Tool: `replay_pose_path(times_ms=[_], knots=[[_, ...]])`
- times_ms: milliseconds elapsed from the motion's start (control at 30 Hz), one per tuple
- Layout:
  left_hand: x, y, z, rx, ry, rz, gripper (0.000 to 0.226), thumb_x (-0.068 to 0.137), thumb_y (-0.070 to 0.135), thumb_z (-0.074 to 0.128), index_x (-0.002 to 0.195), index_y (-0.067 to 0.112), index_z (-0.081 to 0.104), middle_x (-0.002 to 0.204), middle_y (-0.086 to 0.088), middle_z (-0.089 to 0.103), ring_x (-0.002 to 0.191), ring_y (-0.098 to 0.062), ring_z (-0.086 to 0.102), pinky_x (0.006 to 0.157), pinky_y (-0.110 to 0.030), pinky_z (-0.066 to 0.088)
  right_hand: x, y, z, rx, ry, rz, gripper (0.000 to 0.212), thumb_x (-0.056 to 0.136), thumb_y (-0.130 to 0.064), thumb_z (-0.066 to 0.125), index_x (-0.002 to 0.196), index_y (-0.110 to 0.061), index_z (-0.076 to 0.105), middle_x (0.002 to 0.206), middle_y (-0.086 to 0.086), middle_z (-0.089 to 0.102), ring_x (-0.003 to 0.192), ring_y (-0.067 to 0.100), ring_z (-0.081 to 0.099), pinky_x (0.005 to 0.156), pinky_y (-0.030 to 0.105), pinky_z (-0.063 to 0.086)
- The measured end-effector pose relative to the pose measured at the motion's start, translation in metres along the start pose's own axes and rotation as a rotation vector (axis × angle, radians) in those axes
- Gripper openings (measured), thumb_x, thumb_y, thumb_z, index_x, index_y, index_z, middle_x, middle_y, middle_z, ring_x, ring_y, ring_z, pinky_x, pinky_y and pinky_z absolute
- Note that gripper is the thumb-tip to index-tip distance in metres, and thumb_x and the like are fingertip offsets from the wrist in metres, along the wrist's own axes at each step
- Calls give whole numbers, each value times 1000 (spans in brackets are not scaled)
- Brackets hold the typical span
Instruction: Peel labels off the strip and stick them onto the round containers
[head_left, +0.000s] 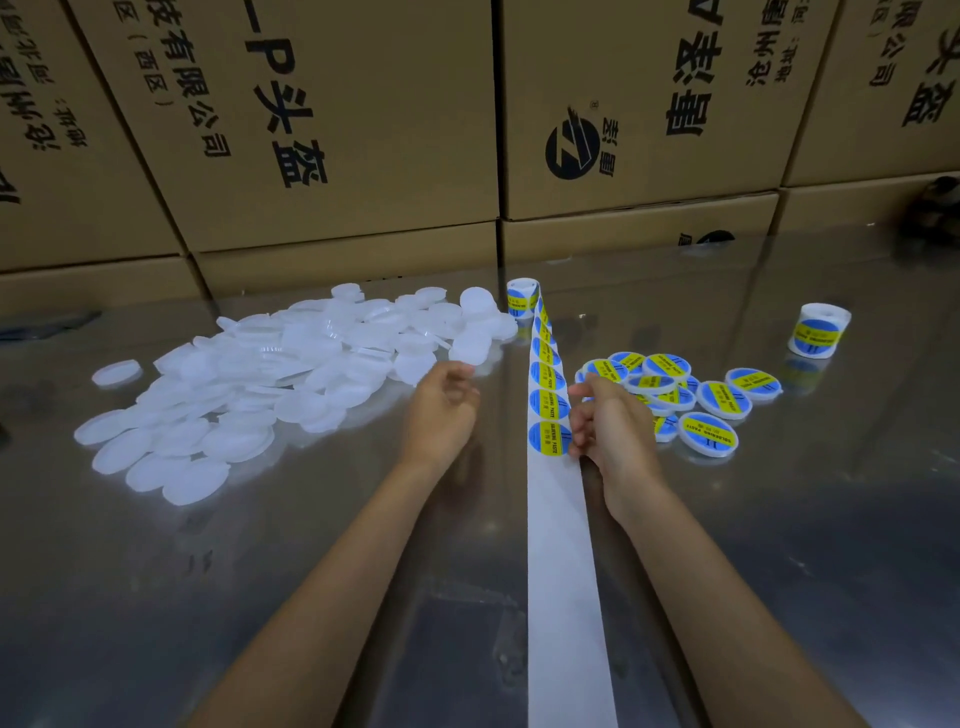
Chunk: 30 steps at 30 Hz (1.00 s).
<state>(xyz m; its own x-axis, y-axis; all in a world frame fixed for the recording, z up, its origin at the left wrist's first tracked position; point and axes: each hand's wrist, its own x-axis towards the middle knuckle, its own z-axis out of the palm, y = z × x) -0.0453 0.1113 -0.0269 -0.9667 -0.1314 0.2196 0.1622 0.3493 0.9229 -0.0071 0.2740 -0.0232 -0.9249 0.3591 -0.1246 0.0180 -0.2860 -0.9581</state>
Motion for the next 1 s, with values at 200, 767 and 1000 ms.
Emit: replay_pose_path(times_ms=[200,767,1000], knots=[[76,5,18,417,1,153,37,102,21,53,137,8,55,139,-14,56,129,-30,49,106,-37,39,14,8,8,-142,-4,-169,31,100,-27,51,81,-4,61,51,6,46,39,15,40,39,24,37],[105,-3,11,413,46,114,25,90,0,59,113,1,69,110,-16,69,104,-32,61,86,-30,46,19,6,10,-128,-23,-159,28,98,-20,49,80,-5,62,49,2,48,38,18,41,42,25,38],[63,5,-7,78,47,-45,10,93,7,64,101,11,68,95,-4,67,82,-22,57,74,-28,49,19,1,5,-343,48,-382,21,93,-12,50,79,-12,66,63,-1,60,61,19,54,60,34,43]])
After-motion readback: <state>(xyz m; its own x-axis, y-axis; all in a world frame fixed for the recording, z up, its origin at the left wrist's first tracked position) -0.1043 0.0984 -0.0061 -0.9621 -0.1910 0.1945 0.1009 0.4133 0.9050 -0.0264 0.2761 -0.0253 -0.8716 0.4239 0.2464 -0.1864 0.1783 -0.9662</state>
